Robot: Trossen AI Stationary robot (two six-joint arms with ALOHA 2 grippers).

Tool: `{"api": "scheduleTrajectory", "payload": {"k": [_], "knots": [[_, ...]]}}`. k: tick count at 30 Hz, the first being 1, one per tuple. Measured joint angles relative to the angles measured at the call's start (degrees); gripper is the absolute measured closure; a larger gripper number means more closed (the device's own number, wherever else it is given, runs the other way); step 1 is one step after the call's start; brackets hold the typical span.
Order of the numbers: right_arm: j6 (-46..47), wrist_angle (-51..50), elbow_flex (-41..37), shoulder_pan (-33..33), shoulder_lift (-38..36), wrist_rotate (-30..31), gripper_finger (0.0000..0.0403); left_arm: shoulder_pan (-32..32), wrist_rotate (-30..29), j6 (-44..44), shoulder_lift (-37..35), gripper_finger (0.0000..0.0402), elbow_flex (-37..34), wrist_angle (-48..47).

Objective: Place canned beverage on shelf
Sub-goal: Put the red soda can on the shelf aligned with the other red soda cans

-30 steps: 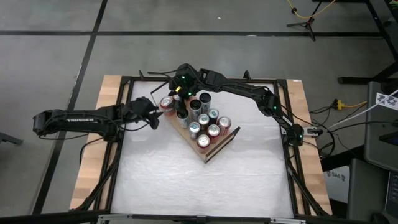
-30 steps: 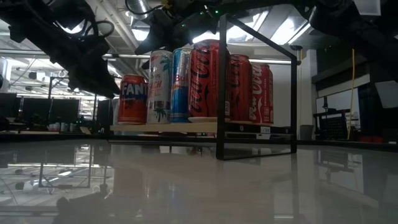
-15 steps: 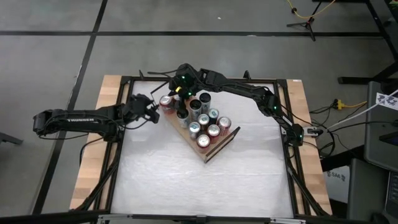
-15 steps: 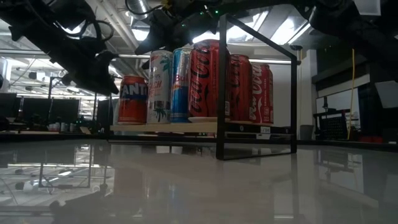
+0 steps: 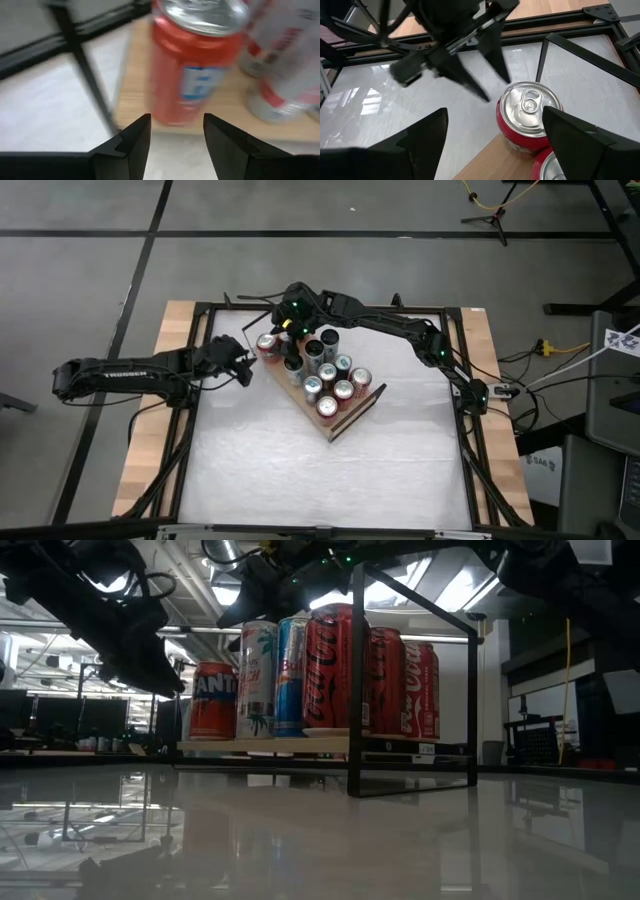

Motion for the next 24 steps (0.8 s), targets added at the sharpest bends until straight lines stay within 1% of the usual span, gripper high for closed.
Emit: {"api": "scheduleTrajectory", "payload": {"k": [2,5,14,21,24], "knots": [[0.01,0.0,0.0,0.0,0.0,0.0,0.0086,-0.04,2.79,-0.43,0.09,0.0228,0.0,0.75],[0.02,0.0,0.0,0.0,0.0,0.0,0.0086,-0.04,2.56,-1.48,1.66,0.0228,0.0,3.1],[0.02,0.0,0.0,0.0,0.0,0.0,0.0086,-0.04,-5.17,-1.56,4.86,0.0228,0.0,5.38],[0.0,0.01,0.0,0.0,0.0,0.0,0.0086,0.0,-8.71,-1.54,5.05,0.0228,0.0,7.15],[0.0,0.01,0.0,0.0,0.02,0.0,0.0086,0.0,-9.19,-1.54,5.04,0.0228,0.0,7.18]]}}
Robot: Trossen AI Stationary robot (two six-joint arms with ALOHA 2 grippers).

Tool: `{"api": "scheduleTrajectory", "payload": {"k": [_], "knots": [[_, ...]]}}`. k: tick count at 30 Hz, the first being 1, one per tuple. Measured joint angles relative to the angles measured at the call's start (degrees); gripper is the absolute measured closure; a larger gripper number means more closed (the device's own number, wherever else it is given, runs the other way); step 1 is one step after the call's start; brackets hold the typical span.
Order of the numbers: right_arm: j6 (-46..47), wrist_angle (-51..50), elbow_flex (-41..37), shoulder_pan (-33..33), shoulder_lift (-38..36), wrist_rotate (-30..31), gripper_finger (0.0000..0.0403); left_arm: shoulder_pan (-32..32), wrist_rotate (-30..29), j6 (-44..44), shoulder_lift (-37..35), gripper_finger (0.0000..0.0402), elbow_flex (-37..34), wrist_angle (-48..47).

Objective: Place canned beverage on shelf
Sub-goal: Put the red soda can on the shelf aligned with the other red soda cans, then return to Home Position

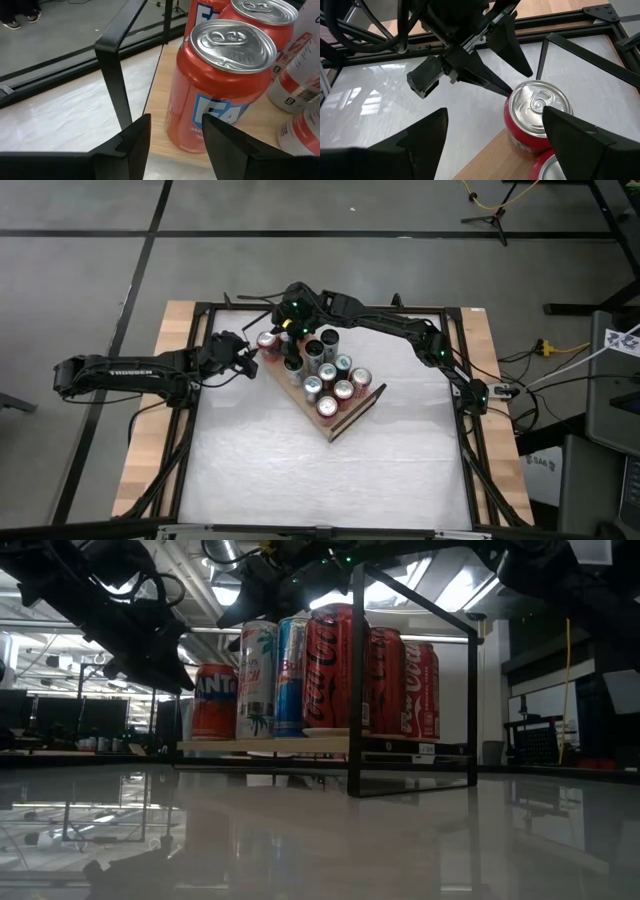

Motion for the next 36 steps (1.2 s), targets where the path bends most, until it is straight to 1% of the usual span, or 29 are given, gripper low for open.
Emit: {"api": "scheduleTrajectory", "payload": {"k": [7,11,14,19,27,31,34,36], "knots": [[0.0,-0.44,0.42,0.0,0.05,-0.01,0.0086,0.0,0.03,0.04,-1.41,0.0228,0.0,-1.45],[-0.4,-0.75,0.44,0.0,-1.23,0.04,0.0086,0.0,3.46,2.36,-4.78,0.0228,0.28,-1.98],[-2.7,-1.54,0.49,0.0,-4.33,0.26,0.0086,-0.04,5.99,5.81,-7.74,0.0228,2.5,-3.95],[-3.58,-6.48,0.56,0.0,-10.87,1.14,0.0086,-0.04,7.61,13.83,-11.43,0.0228,8.38,-8.61],[-4.36,-17.84,0.59,0.33,-23.56,2.65,0.0086,-0.04,11.7,24.5,-14.02,0.0228,19.61,-18.29],[-4.7,-24.17,0.59,0.72,-29.96,4.37,0.0086,-0.04,11.91,25.74,-15.0,0.0228,27.16,-26.21],[-5.43,-29.69,0.61,1.57,-34.7,7.02,0.0086,-0.04,12.21,26.4,-16.14,0.0228,32.04,-31.65],[-6.28,-33.43,0.51,2.53,-37.4,8.87,0.0086,-0.04,13.92,28.98,-17.42,0.0228,34.37,-34.27]]}}
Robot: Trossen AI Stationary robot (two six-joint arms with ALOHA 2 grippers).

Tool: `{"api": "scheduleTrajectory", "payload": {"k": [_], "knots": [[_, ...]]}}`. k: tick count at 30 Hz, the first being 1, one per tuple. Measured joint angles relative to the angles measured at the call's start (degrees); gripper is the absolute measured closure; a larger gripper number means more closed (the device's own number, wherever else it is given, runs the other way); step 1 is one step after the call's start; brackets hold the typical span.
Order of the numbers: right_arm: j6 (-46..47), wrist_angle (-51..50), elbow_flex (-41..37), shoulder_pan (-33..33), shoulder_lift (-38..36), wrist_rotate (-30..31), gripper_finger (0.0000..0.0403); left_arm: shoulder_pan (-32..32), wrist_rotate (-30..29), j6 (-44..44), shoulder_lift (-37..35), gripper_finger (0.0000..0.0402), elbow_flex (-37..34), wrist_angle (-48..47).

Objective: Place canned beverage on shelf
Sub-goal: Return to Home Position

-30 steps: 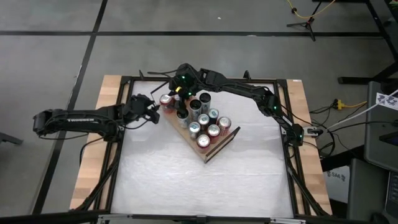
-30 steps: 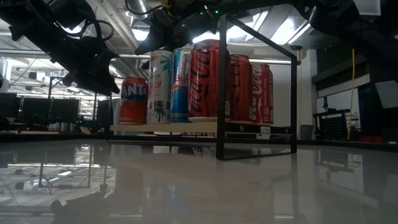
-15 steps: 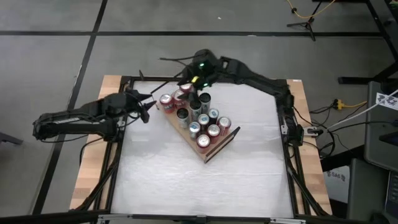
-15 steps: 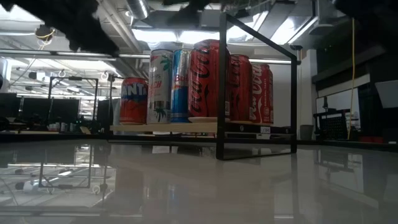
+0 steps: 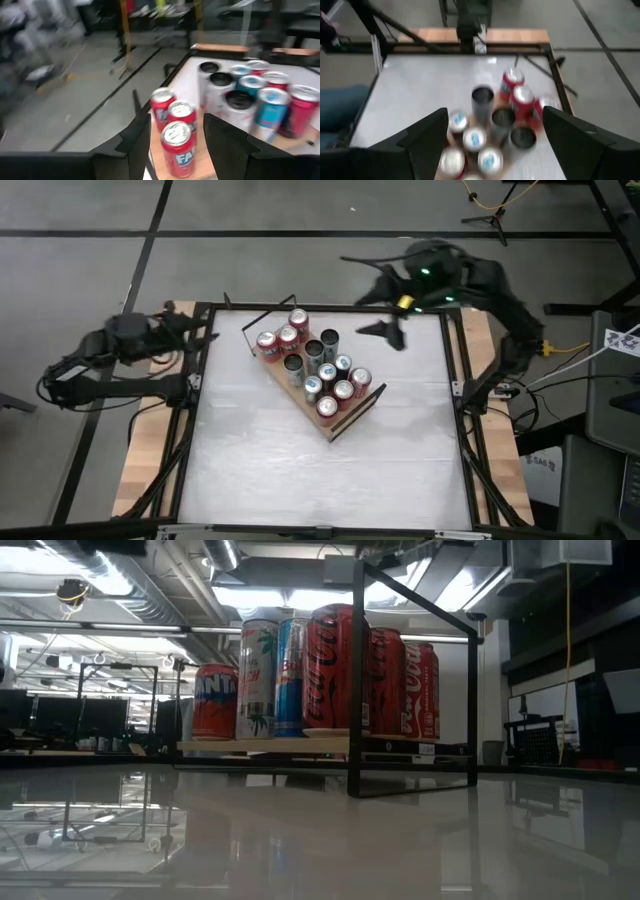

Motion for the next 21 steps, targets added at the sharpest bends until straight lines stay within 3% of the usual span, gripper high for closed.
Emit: {"api": "scheduleTrajectory", "payload": {"k": [4,8,14,18,21], "knots": [[0.27,-3.95,-4.45,2.51,-5.37,1.78,0.0086,0.0,5.24,6.85,-5.12,0.0228,2.5,-1.08],[0.03,-0.21,-15.79,5.4,-13.03,1.84,0.0086,0.0,5.96,5.48,-13.61,0.0228,1.2,-1.52],[0.66,23.51,-46.31,7.28,-28.8,-0.05,0.0086,0.0,13.59,-1.96,-25.0,0.0228,-8.31,0.83],[5.71,41.94,-66.85,6.95,-40.37,-0.11,0.0086,0.0,16.96,-1.65,-24.61,0.0228,-16.42,5.73],[9.87,51.77,-79.38,5.68,-48.37,0.06,0.0086,0.0,21.48,0.51,-23.54,0.0228,-24.08,16.65]]}}
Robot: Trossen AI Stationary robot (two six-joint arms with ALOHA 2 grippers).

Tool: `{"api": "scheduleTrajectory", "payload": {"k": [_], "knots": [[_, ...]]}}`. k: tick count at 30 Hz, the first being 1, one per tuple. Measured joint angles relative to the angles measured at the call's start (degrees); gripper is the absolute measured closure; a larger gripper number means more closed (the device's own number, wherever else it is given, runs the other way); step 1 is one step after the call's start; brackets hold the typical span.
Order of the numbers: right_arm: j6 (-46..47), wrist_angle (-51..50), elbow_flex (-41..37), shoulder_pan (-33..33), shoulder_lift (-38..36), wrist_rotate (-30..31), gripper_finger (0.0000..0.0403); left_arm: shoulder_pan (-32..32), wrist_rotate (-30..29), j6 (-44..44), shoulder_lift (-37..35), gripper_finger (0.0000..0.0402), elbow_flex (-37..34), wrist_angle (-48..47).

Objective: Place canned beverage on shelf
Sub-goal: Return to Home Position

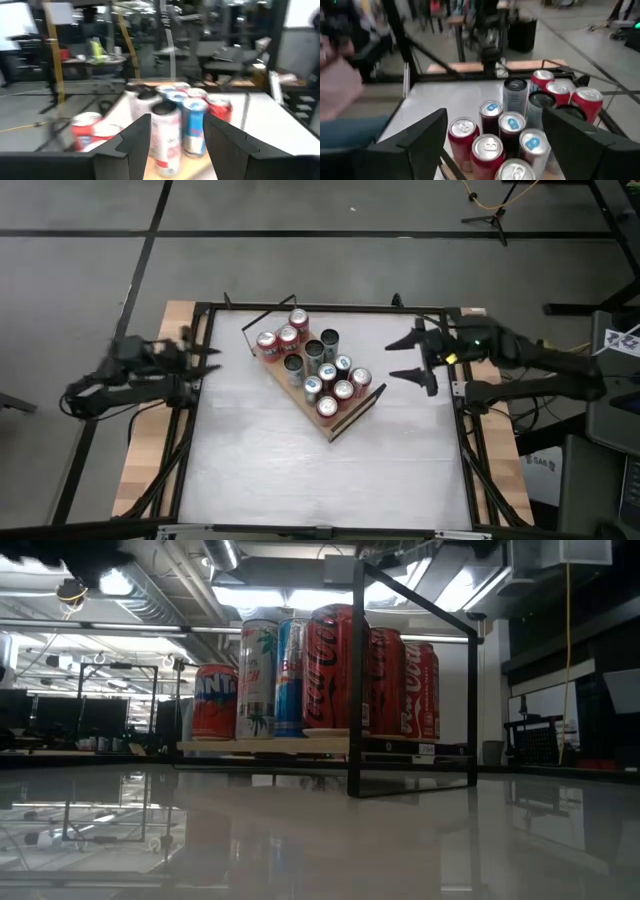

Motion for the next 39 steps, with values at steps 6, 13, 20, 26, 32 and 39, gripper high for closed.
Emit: {"api": "scheduleTrajectory", "payload": {"k": [6,13,20,26,32,39], "knots": [[5.38,8.4,-15.7,-0.45,-14.7,1.38,0.0086,0.0,4.97,-1.28,-0.29,0.0228,-11.82,16.85],[5.47,9.37,-24.7,-0.36,-28.97,3.23,0.0086,0.01,5.18,-4.15,-0.31,0.0228,-22.83,30.56],[6.03,19.19,-35.62,-0.34,-37.13,4.09,0.0086,0.0,5.02,-4.24,-0.31,0.0228,-30.82,39.68],[6.14,27.23,-43.88,-0.34,-38.87,3.79,0.0086,0.0,4.56,-1.24,-0.31,0.0228,-30.82,37.64],[6.26,33.21,-50.09,-0.34,-38.91,3.81,0.0086,0.06,4.33,-0.35,-0.3,0.0228,-30.82,33.14],[6.98,37.95,-55.06,-0.34,-38.88,4.55,0.0086,0.06,-0.87,-1.01,-0.3,0.0228,-30.82,32.15]]}}
